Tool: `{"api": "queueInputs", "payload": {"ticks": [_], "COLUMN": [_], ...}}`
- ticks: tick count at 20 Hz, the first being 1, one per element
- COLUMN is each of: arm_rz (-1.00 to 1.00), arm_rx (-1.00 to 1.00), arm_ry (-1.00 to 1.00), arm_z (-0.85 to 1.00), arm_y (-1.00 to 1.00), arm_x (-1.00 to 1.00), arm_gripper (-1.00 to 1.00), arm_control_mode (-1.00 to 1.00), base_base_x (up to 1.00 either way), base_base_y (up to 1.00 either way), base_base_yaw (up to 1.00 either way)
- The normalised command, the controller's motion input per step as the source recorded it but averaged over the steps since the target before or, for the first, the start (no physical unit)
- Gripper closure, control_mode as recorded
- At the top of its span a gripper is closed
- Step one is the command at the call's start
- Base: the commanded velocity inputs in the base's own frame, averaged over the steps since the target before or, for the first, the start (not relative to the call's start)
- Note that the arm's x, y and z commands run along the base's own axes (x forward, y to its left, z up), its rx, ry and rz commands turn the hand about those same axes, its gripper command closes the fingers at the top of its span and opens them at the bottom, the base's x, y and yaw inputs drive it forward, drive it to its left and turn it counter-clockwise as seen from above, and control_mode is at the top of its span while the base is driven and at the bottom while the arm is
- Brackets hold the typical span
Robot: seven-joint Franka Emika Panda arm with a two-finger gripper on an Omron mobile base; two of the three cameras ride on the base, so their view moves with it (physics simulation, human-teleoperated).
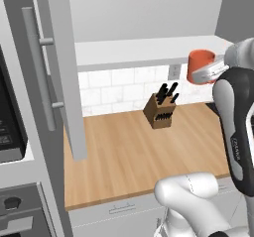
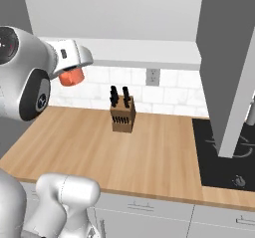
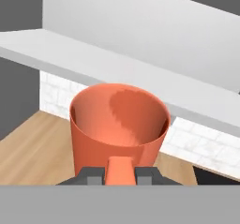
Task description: Gather all objects into one cabinet and sort the glasses and bowls to opposite sides.
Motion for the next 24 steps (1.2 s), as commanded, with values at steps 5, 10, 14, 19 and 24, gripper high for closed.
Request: {"api": "queueInputs", "payload": {"ticks": [5, 10, 14, 19, 24], "arm_rz": [0.0, 0.0, 0.0, 0.0, 0.0], "arm_rx": [0.06, 0.0, 0.0, 0.0, 0.0], "arm_ry": [-0.13, -0.02, 0.0, 0.0, 0.0], "arm_z": [0.38, 0.0, 0.0, 0.0, 0.0], "arm_y": [-0.07, 0.0, 0.0, 0.0, 0.0], "arm_x": [-0.26, -0.04, 0.0, 0.0, 0.0], "arm_gripper": [1.0, 1.0, 1.0, 1.0, 1.0], "arm_control_mode": [-1.0, -1.0, -1.0, -1.0, 1.0], "base_base_x": [0.0, 0.0, 0.0, 0.0, -0.16], "base_base_y": [0.0, 0.0, 0.0, 0.0, -0.07], "base_base_yaw": [0.0, 0.0, 0.0, 0.0, -0.1]}}
